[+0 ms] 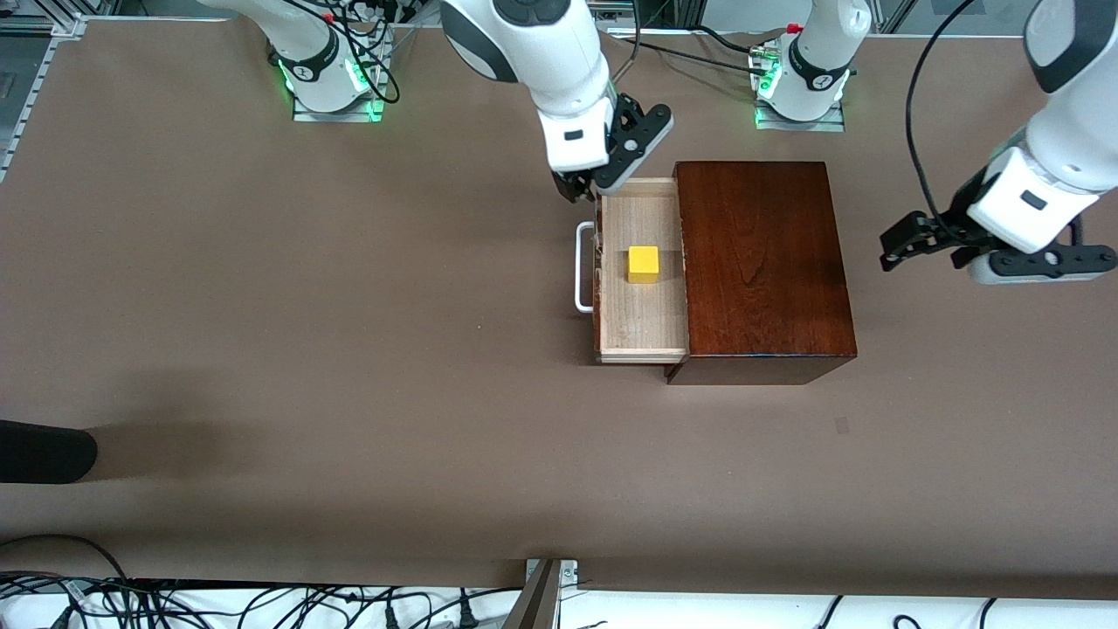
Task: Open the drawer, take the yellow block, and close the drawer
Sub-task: 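Move the right gripper over the yellow cube in the drawer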
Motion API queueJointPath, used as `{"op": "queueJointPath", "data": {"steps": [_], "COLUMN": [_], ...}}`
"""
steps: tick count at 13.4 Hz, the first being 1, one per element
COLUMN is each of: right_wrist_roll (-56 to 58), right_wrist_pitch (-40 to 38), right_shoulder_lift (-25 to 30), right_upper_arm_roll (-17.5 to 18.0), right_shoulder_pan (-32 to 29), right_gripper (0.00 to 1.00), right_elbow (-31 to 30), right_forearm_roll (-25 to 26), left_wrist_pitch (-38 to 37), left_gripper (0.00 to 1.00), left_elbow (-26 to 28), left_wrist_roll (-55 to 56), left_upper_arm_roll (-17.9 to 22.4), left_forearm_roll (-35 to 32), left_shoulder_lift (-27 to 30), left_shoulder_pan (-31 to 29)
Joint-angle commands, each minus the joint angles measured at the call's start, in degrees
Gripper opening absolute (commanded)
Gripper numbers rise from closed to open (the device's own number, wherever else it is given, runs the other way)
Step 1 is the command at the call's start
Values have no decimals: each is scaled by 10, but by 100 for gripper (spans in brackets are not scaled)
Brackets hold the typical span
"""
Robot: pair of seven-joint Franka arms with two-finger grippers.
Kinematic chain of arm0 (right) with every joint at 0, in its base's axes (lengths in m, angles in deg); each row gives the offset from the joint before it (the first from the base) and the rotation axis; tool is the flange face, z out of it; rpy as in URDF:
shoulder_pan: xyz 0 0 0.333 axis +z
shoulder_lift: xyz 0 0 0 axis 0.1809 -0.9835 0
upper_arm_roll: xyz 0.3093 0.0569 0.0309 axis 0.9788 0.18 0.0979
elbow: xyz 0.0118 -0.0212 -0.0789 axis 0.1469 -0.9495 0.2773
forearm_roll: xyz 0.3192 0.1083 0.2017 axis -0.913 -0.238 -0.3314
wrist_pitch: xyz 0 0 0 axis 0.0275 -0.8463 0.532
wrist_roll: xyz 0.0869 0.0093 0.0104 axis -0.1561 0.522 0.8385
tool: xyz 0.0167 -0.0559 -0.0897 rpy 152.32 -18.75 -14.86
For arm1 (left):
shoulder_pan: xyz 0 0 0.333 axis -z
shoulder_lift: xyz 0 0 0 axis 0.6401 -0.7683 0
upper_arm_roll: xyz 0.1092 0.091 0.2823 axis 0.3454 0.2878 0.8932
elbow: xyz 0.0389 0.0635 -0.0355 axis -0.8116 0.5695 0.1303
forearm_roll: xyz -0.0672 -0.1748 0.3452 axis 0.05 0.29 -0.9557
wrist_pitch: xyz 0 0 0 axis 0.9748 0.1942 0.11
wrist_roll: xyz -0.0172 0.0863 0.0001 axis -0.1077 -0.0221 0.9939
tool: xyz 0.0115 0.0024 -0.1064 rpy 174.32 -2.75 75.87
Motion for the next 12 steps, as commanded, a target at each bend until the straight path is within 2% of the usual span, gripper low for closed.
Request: {"op": "queueJointPath", "data": {"steps": [1,3,5,8,12], "right_wrist_roll": [94,133,162,201,261], "right_wrist_pitch": [23,49,63,64,78], "right_shoulder_lift": [-41,-64,-104,-153,-170], "right_upper_arm_roll": [-5,-6,-6,-6,-8], "right_shoulder_pan": [7,19,28,28,28], "right_gripper": [100,100,100,100,100], "right_elbow": [27,34,75,128,131], "right_forearm_roll": [2,35,72,80,84], "left_wrist_pitch": [-1,-2,-2,-2,-2], "left_gripper": [100,100,100,100,100], "left_elbow": [-24,-35,-36,-36,-46], "left_wrist_roll": [-12,-12,-12,-11,-7], "left_upper_arm_roll": [-5,-7,-8,-11,-12], "left_forearm_roll": [-7,-8,-8,-8,-26], "left_shoulder_lift": [-17,-29,-31,-32,-35], "left_shoulder_pan": [-9,-8,-7,-6,0]}}
